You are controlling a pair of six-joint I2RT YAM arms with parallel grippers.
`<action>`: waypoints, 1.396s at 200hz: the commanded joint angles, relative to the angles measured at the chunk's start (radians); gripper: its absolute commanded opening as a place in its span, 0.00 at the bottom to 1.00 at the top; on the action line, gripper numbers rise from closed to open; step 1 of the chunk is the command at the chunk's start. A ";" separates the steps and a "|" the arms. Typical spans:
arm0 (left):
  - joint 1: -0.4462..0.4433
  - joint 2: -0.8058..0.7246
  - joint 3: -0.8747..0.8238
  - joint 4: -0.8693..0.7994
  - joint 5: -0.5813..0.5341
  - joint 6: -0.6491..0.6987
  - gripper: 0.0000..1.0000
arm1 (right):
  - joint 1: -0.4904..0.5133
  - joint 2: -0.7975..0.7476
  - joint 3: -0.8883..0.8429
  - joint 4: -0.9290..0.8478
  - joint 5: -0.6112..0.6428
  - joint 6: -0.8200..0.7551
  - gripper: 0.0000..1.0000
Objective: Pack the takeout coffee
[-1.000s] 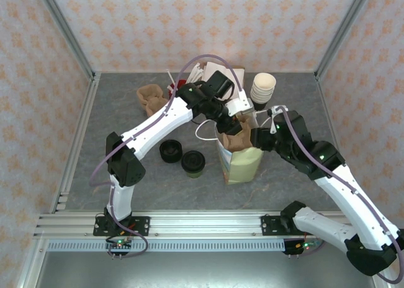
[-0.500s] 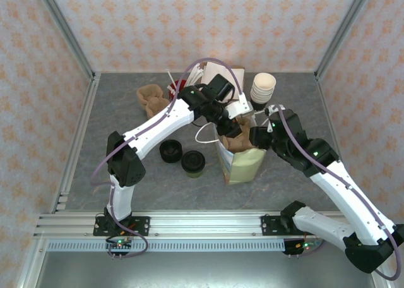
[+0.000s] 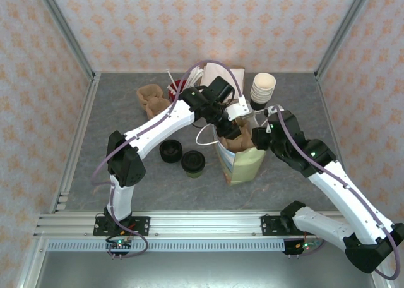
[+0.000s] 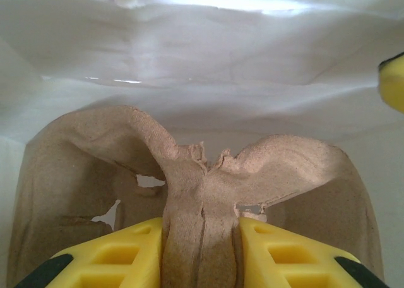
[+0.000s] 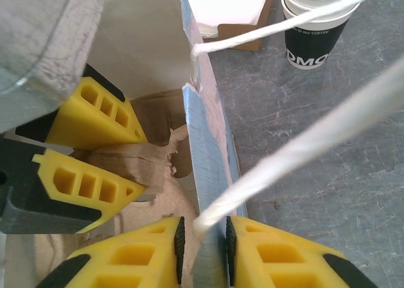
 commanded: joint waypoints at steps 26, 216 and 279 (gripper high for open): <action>-0.020 0.009 -0.038 0.044 -0.032 -0.012 0.32 | -0.005 -0.060 -0.032 0.061 -0.014 0.024 0.17; -0.036 0.040 -0.126 0.141 -0.048 -0.050 0.35 | -0.005 -0.104 -0.086 0.115 -0.058 0.059 0.04; -0.038 0.050 -0.112 0.129 -0.060 -0.050 0.37 | -0.005 -0.107 -0.086 0.114 -0.063 0.057 0.03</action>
